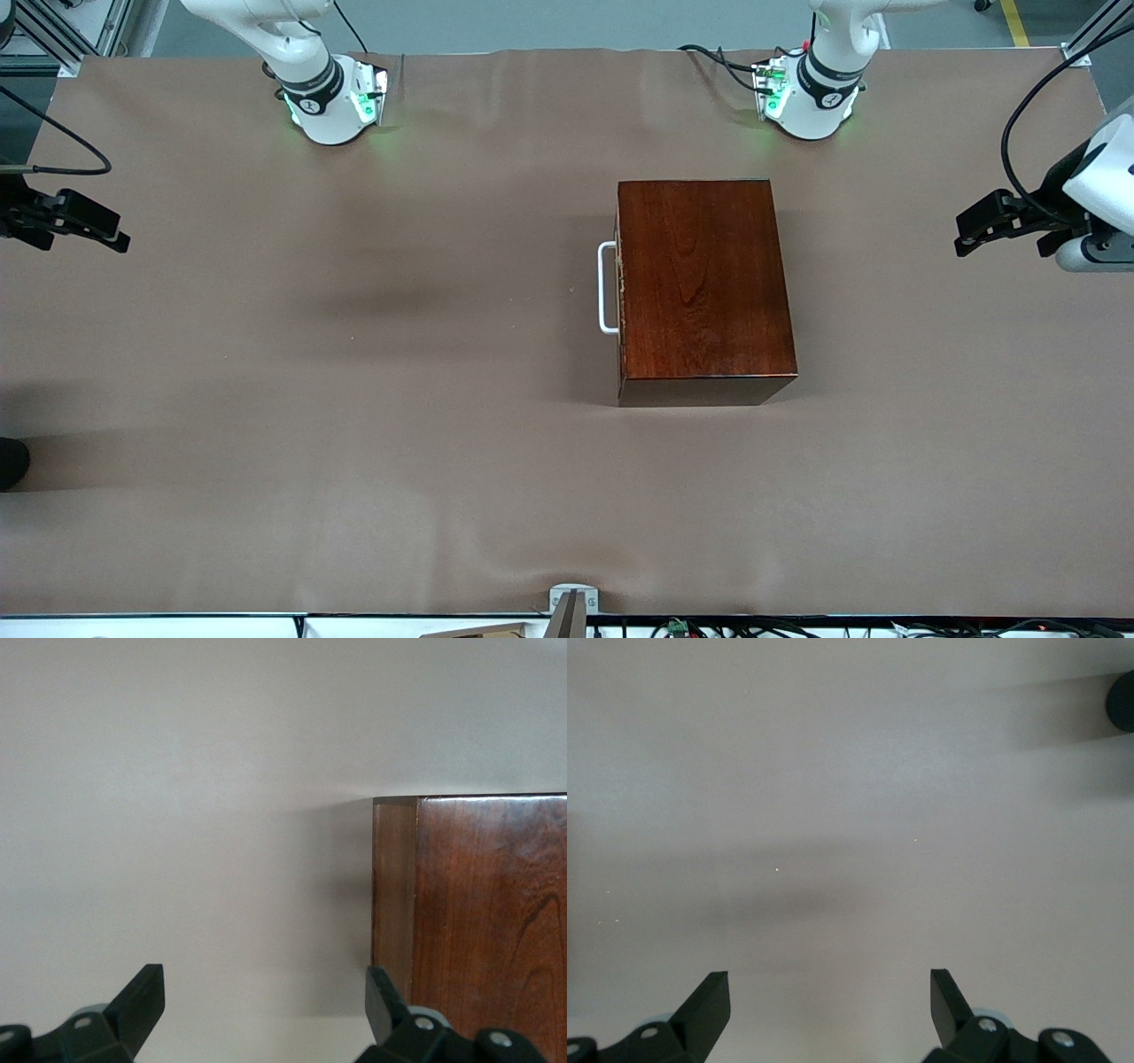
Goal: Open drawer, take yellow block, close drawer
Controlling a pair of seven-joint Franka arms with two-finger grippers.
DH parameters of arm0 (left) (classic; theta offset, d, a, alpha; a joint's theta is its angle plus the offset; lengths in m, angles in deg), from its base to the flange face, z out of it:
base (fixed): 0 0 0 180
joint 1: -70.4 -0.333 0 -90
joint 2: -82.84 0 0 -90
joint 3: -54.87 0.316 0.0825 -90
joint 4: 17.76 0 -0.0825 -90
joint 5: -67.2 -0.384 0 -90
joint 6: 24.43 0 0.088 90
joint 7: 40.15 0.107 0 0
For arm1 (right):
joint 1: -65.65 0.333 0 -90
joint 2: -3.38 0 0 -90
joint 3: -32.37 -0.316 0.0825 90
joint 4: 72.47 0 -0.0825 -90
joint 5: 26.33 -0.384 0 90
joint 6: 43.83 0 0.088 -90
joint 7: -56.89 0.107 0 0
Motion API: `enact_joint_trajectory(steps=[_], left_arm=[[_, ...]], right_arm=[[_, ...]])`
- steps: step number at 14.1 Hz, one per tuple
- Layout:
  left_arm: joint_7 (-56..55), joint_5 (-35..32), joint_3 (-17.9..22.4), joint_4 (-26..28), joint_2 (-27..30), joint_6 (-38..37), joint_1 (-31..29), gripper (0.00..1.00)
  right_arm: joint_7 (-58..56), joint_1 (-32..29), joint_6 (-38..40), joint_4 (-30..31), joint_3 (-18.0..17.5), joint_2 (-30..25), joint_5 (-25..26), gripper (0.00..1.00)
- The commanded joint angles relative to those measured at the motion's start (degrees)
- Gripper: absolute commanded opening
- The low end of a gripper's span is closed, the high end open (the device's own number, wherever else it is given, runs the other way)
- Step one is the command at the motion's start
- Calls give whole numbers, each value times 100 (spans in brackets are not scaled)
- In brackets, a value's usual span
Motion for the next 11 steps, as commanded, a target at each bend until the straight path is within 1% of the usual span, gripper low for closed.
enact_joint_trajectory(steps=[1, 11], left_arm=[[56, 68, -26, 42, 85, -78, -49, 100], [-23, 77, -53, -19, 41, -87, 4, 100]], right_arm=[[-31, -51, 53, -15, -35, -18, -51, 100], [-31, -77, 44, -41, -26, -10, -60, 100]])
